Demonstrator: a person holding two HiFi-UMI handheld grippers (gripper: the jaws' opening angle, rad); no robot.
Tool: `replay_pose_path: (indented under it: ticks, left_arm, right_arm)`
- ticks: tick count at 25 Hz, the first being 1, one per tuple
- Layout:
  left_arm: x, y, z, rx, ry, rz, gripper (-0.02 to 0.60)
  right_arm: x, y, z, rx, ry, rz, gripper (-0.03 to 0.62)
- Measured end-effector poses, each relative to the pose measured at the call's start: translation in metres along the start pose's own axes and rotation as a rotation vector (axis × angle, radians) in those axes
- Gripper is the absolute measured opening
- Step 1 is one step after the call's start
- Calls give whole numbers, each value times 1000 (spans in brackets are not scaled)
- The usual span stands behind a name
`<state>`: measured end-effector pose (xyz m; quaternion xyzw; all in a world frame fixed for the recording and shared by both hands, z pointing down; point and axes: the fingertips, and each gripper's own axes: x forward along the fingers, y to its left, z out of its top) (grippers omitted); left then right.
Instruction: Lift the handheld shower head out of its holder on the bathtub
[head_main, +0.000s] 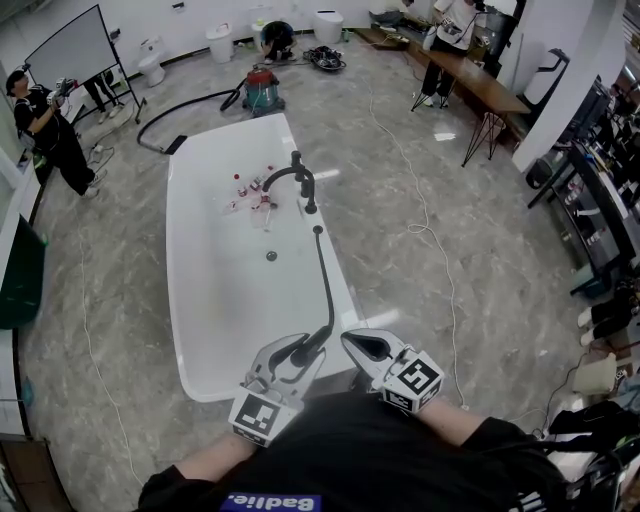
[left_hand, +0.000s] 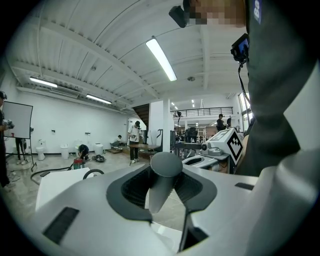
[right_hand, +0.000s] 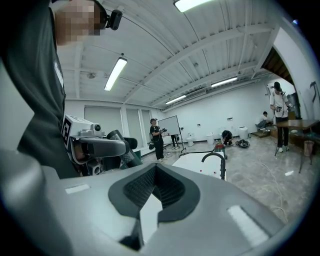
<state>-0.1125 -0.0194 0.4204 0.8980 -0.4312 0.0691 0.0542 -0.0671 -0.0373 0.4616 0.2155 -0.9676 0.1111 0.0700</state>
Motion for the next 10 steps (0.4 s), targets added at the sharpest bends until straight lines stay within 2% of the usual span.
replay_pose_path:
  ticks: [10]
  left_arm:
    - [-3,1,1,1,-3,6,135]
  right_arm:
    - [1,2,3,1,-4,-2,0]
